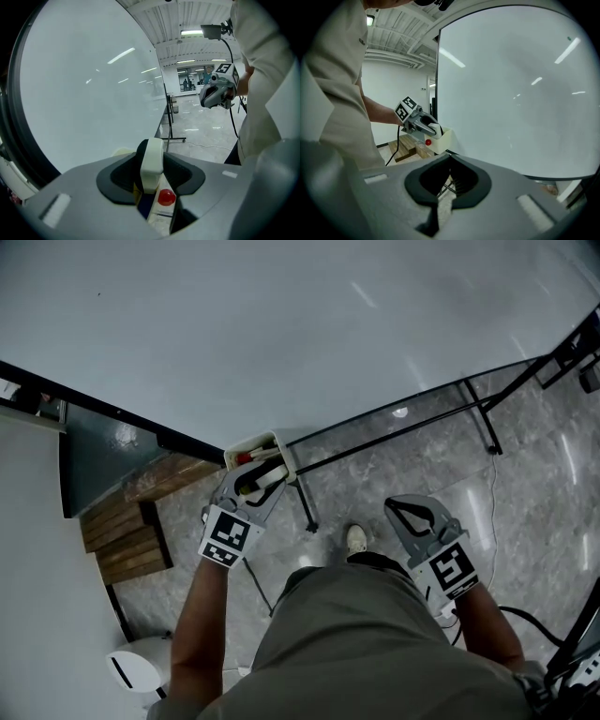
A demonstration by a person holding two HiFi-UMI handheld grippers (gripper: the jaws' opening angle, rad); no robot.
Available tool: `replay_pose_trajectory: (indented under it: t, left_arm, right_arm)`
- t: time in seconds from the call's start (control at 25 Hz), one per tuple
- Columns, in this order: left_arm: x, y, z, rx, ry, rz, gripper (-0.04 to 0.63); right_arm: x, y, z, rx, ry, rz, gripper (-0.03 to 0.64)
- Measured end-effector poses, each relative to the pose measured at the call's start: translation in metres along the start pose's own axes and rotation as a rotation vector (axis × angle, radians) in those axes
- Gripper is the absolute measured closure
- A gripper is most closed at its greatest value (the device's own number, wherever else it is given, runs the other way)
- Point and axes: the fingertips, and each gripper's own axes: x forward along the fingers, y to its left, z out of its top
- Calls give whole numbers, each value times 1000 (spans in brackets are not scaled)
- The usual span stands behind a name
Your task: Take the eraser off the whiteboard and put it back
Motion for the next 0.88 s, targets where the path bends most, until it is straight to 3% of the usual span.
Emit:
replay_pose_trajectory:
  t: [0.88]
  left_arm:
    - [12,-1,-14,19,113,22,422]
  right_arm:
    - [10,-8,-4,-3,2,54,614]
